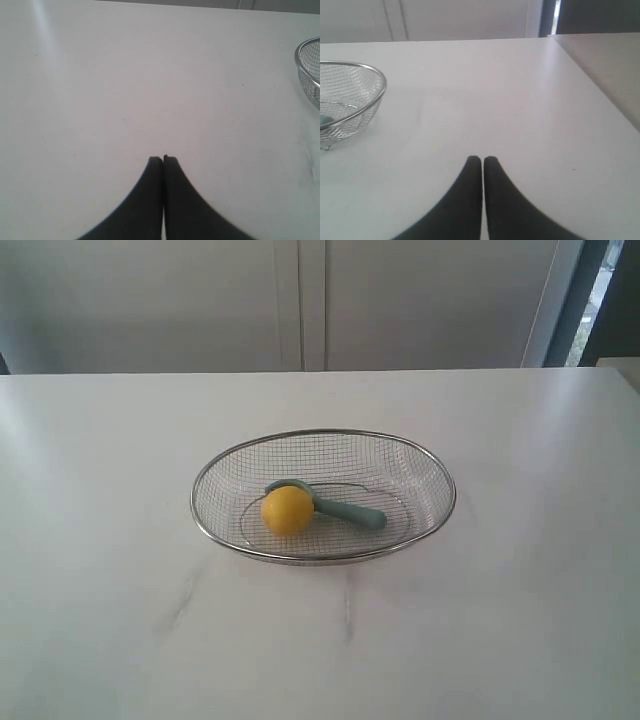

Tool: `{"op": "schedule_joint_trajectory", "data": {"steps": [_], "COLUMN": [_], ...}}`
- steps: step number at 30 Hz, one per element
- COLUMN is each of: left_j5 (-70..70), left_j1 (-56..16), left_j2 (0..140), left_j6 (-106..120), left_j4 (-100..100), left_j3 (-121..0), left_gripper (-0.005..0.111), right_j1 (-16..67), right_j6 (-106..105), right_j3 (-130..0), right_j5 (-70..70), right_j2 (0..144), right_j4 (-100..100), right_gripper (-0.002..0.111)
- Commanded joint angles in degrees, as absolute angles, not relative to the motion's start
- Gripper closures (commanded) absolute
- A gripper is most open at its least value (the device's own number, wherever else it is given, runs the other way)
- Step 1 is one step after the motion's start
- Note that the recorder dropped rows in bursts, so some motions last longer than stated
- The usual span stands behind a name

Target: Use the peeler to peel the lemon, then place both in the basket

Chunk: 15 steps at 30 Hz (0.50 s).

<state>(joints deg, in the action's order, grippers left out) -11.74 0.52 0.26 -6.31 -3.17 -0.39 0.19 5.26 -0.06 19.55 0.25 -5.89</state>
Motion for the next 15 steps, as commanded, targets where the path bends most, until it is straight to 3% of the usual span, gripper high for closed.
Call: {"op": "schedule_joint_trajectory", "data": {"steps": [1,15], "left_j5": [-11.7,-11.7], "left_j1": [0.2,0.2], "left_j2": [0.0,0.0], "left_j6": [-6.2,-6.2], "left_j4": [-3.1,-3.1], "left_j3": [0.0,0.0], "left_gripper": [0.107,0.107], "right_j1": [3.7,5.7], "right_j6": [5.4,5.4], "right_j3": [0.0,0.0], "right_j5": [19.2,19.2], "right_j2": [0.0,0.0], "right_j4": [-6.0,-6.0], "right_gripper": [0.106,0.106]}}
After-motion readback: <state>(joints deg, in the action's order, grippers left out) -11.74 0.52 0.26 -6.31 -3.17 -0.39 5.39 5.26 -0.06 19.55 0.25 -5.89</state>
